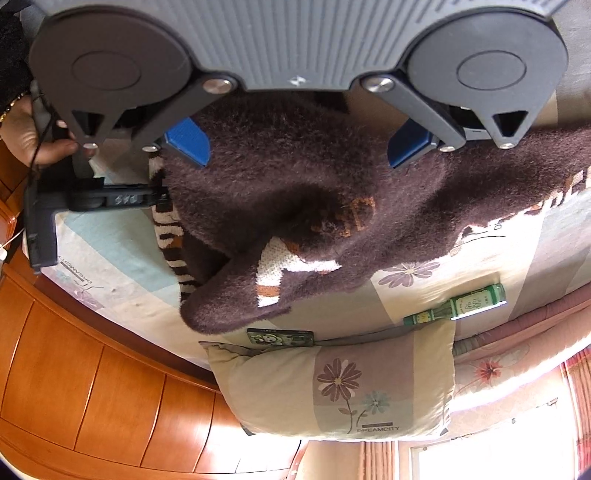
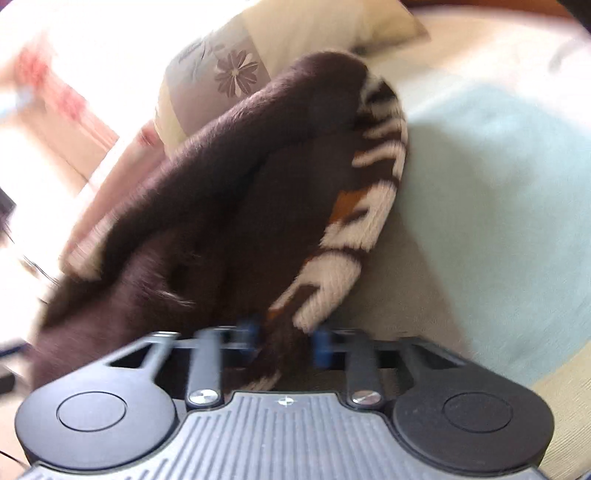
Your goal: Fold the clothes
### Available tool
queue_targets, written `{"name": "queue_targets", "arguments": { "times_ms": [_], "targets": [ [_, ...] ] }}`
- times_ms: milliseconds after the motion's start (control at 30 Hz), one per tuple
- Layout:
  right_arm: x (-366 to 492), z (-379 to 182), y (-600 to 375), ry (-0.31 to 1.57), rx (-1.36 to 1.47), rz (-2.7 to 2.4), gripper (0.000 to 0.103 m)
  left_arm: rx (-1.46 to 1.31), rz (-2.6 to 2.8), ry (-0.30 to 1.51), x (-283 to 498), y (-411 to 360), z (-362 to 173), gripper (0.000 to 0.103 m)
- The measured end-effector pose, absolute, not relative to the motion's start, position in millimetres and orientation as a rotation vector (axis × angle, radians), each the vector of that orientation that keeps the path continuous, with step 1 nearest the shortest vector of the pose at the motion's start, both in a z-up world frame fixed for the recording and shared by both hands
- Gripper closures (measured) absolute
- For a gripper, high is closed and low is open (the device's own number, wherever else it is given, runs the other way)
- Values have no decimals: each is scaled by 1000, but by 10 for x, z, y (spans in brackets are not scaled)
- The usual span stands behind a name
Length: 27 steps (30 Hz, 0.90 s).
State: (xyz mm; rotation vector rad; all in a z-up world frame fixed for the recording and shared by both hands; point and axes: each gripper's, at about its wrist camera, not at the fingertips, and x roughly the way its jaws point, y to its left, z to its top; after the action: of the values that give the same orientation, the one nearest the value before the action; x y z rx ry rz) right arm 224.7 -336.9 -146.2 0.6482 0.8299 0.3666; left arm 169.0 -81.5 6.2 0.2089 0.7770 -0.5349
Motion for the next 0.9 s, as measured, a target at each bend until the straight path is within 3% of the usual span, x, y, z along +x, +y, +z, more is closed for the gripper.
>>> {"name": "queue_targets", "arguments": {
  "times_ms": [200,500,900],
  "targets": [
    [2290,-1396,-3435,811,660,381,93,220,-525,774,1678,-778,79,1],
    [2567,-828,-4089,725,327,98,94,212,-501,785,1719,-684,60,1],
    [3205,-708,-5032,737,175,-242,94,182,-452,788,1810,-487,43,1]
  ]
}}
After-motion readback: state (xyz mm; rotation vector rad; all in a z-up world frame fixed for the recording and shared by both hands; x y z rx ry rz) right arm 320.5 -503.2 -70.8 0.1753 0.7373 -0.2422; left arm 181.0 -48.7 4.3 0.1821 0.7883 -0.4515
